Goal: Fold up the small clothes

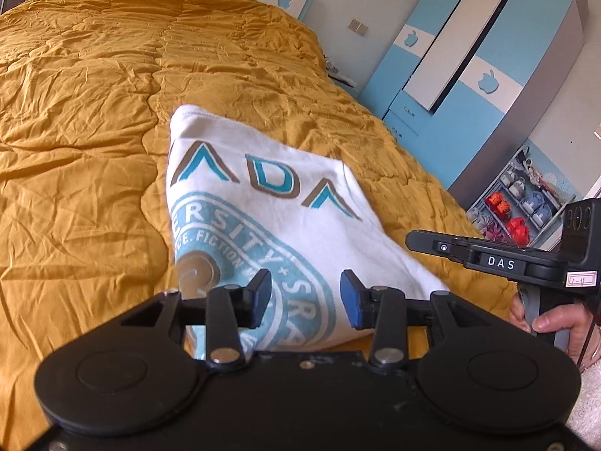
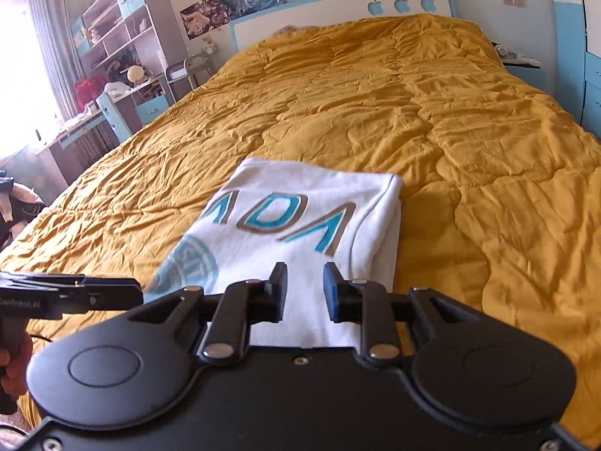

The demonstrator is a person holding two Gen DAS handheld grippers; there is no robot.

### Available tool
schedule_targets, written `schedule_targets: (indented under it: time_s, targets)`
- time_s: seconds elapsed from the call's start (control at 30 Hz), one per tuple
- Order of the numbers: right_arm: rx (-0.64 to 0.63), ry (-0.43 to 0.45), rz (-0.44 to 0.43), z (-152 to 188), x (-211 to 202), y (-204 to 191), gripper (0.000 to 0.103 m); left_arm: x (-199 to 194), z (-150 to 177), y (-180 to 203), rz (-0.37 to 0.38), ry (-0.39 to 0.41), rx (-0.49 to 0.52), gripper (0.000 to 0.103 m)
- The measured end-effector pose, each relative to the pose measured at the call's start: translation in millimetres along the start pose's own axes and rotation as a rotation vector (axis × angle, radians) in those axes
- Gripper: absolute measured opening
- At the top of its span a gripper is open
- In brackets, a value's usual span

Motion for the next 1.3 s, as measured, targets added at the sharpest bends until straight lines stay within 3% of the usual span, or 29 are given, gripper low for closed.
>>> schedule_targets:
  time_s: [0.2, 0.33, 0.37, 0.4, 0.47, 0.57, 0.63, 0.7, 0.83, 1.17, 1.3]
  targets:
    - [0.058, -0.072, 0.047, 41, 17, 18, 0.018, 18, 28, -12, -0.016, -0.057, 0.001, 0.044]
    - [0.085, -0.07, 0.022, 30, 11, 20, 0.02, 3, 7, -14, 0.053, -0.023, -0.034, 0.045]
    - [0.108, -0.043, -0.01, 23, 5, 21, 0.028, -4, -3, -17, 0.063, 0.014, -0.04, 0.045]
    - [0.145, -0.012, -0.046, 14, 0, 26, 0.049, -10, -14, -22, 0.069, 0.051, -0.049, 0.046]
    - [0.237, 0.023, -0.117, -1, -2, 41, 0.077, -17, -36, -44, 0.067, 0.107, -0.114, 0.051]
    - [0.369, 0.009, -0.182, -10, 19, 71, 0.077, -6, -50, -93, 0.049, 0.101, -0.264, 0.051]
    - [0.463, -0.038, -0.216, -6, 39, 90, 0.077, 8, -46, -121, 0.079, 0.057, -0.396, 0.05]
    - [0.538, -0.098, -0.25, 2, 58, 102, 0.076, 21, -40, -138, 0.095, 0.004, -0.455, 0.05]
    - [0.601, -0.148, -0.332, 10, 81, 105, 0.076, 47, -27, -146, 0.211, -0.089, -0.554, 0.05]
    - [0.654, -0.235, -0.513, -7, 132, 82, 0.077, 105, -42, -151, 0.341, -0.181, -0.637, 0.054]
    - [0.662, -0.257, -0.54, -9, 151, 69, 0.079, 127, -50, -155, 0.382, -0.194, -0.688, 0.056]
Point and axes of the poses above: each gripper's, at about its wrist camera, not at the fingertips, and x roughly the way its jaws point, y to its right, z to its underside, the point moved 6 cm from there along x, roughly the way its jaws point, and after that the axes turned 5 degrees about z, right-handed, at the moved point
